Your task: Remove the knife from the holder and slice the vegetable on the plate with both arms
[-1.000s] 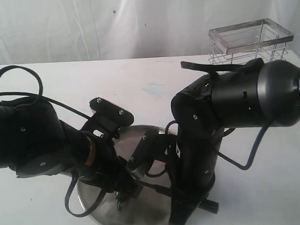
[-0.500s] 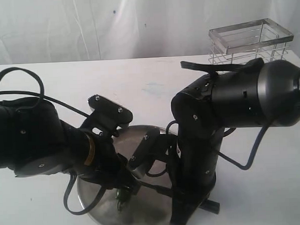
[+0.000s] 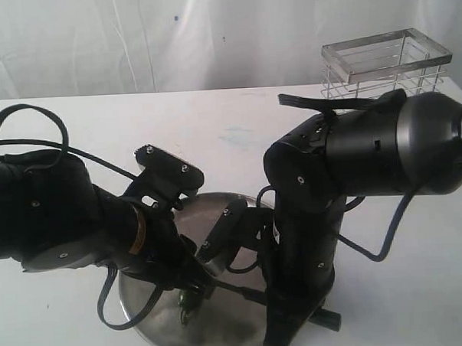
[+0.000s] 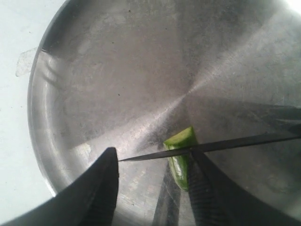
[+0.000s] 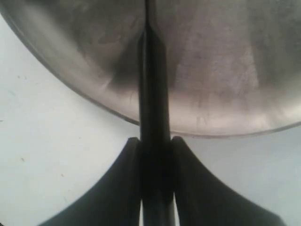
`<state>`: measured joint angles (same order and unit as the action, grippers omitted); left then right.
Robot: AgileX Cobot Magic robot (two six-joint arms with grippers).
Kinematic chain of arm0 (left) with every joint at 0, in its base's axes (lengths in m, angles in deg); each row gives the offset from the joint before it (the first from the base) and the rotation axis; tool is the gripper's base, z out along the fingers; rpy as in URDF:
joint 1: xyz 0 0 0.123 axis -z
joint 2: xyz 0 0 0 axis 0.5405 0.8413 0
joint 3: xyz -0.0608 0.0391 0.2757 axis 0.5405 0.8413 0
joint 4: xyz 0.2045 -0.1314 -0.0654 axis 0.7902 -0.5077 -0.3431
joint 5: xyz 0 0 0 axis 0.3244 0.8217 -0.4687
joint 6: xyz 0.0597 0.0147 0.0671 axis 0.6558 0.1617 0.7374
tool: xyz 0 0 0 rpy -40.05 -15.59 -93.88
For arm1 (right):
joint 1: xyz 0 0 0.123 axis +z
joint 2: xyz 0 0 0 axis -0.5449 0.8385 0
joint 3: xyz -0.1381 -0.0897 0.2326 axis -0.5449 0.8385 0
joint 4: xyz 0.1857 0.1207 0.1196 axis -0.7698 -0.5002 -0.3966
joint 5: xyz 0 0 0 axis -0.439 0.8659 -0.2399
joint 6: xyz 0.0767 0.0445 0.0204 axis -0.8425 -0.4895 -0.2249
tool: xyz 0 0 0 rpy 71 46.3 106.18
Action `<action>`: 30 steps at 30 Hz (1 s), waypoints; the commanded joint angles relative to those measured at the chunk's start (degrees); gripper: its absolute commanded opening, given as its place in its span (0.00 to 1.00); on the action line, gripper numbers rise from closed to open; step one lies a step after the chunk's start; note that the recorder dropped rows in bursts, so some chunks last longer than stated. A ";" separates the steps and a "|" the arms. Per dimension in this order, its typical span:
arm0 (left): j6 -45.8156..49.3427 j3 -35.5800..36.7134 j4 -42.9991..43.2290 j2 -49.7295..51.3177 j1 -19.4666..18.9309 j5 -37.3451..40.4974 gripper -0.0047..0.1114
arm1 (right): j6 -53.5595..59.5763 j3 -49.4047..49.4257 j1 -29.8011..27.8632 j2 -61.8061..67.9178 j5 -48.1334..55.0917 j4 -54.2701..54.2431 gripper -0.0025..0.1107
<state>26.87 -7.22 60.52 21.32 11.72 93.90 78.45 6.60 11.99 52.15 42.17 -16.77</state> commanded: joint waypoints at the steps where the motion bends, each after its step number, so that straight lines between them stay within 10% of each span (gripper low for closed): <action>1: -0.71 0.30 0.21 -0.15 0.20 0.08 0.47 | 0.75 -0.21 1.03 -0.16 0.30 -0.54 0.02; 30: -1.34 0.30 0.21 -0.05 0.20 0.18 0.40 | -0.37 -0.21 1.77 1.34 -1.18 1.62 0.02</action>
<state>26.66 -6.76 60.99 21.54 11.72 94.87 78.02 6.60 13.24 53.39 40.89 -15.15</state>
